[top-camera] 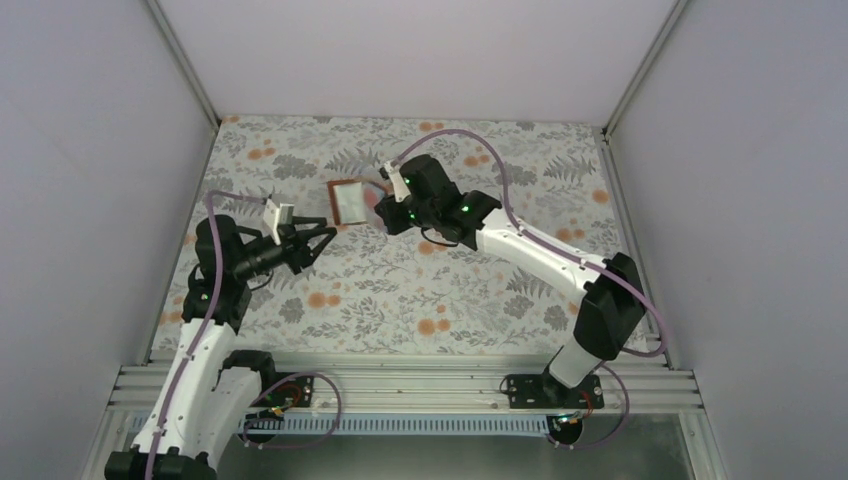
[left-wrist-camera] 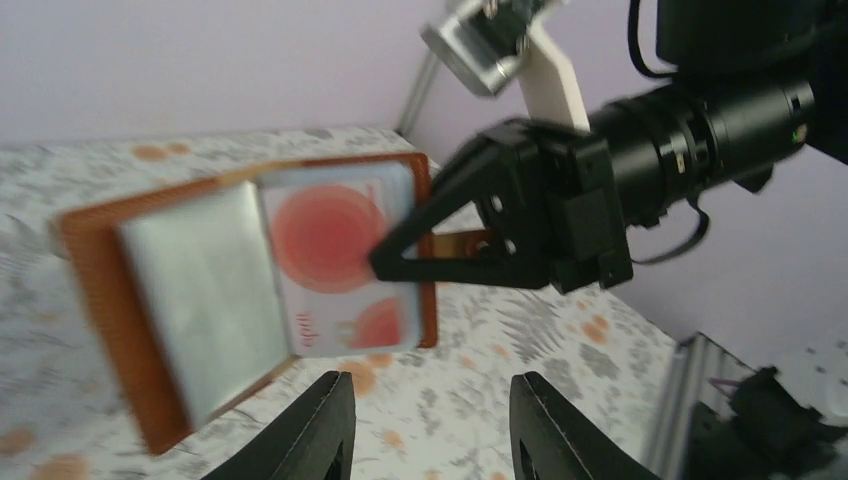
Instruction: Take the credit cards out of the card holder
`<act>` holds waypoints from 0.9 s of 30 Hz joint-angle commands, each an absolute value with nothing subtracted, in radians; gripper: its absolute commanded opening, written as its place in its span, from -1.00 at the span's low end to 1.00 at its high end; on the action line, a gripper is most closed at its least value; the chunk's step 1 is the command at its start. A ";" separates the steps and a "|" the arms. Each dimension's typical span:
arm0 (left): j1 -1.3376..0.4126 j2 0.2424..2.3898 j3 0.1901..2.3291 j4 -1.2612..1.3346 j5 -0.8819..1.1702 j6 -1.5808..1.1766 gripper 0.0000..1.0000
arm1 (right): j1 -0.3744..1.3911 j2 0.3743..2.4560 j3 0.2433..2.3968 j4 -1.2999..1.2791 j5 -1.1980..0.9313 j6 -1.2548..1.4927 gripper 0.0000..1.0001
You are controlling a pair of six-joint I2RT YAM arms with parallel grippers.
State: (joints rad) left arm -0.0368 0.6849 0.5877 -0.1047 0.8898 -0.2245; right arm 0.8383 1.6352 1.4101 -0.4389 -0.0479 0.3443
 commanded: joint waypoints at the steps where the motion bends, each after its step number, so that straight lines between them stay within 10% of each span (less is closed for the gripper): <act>1: -0.058 0.689 0.545 -0.019 0.993 -0.292 -0.21 | 0.847 1.656 1.474 -0.378 -0.251 0.233 -0.92; 27: -0.005 0.685 0.598 -0.104 1.010 -0.146 -0.29 | 0.861 1.539 1.370 -0.237 -0.797 -0.070 -0.92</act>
State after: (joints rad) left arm -0.0090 0.6868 0.5732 -0.1322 0.9783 -0.1699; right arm 0.8440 1.5898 1.3834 -0.2886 -0.6464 -0.0032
